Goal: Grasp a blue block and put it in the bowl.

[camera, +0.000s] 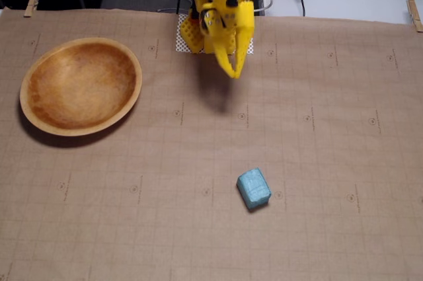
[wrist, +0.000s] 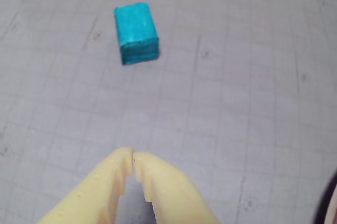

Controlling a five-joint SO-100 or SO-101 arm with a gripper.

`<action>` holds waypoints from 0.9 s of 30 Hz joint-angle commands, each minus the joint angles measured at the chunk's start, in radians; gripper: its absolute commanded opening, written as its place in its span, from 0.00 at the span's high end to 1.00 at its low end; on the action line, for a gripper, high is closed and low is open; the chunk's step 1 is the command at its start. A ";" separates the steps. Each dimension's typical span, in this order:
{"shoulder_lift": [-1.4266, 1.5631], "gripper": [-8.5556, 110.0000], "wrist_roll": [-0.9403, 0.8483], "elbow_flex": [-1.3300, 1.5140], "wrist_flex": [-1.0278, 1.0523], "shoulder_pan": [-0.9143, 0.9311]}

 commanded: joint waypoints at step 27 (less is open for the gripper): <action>-0.900 0.82 0.008 -0.403 -0.618 -0.012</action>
